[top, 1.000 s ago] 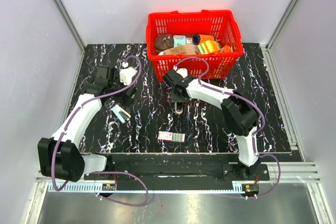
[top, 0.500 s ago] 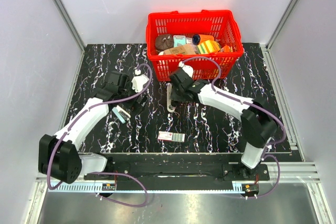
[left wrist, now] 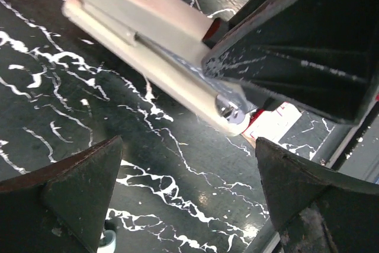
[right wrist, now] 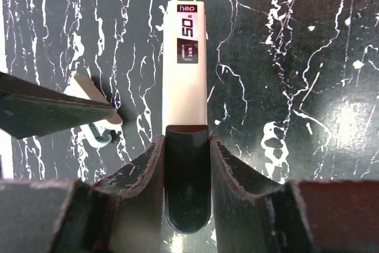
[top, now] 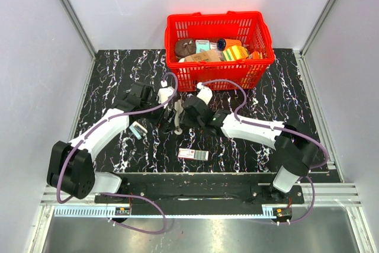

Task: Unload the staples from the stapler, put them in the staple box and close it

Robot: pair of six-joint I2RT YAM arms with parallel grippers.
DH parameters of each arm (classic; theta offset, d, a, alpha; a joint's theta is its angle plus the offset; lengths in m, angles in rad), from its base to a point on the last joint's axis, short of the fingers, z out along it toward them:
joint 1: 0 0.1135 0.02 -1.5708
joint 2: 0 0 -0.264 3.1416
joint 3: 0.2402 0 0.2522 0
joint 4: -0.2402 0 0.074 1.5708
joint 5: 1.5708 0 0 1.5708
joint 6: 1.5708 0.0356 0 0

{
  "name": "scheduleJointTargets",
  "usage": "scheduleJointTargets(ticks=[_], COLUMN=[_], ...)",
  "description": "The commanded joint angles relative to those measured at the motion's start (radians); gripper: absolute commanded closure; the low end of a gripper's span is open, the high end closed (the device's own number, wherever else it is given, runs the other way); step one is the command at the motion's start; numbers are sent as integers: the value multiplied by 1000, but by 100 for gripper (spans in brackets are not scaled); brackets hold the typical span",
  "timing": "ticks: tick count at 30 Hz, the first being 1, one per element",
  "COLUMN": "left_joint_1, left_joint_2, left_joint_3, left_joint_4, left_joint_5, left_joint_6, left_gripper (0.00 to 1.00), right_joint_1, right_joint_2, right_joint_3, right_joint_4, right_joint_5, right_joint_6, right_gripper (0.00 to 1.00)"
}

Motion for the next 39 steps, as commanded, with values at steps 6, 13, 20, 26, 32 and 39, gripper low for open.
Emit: scheduleJointTargets(ticks=[6,13,20,26,32,39], left_joint_1=[-14,-14,-14,-15,-14,-15], left_joint_2=[59,63,46,26,23,26], left_joint_3=[-33,-34,-44,-57,-45,-28], left_joint_4=[72,98,125,124,108,101], left_joint_5=[122,132,149,139,126,107], left_joint_6=[7,3,-2,17,23,20], left_gripper=[7,10,28,65,92,100], right_joint_1=[45,66,90,91,91,88], right_joint_2=[-142,-173,-185,-201,-185,-196], right_joint_3=[-47,-96,-144,-162,-164,-202], right_joint_4=[253,294,320,316,302,299], right_joint_5=[174,151,136,136,113,105], right_joint_6=[113,172,212,215,212,212], right_gripper=[100,100,100,100,100,100])
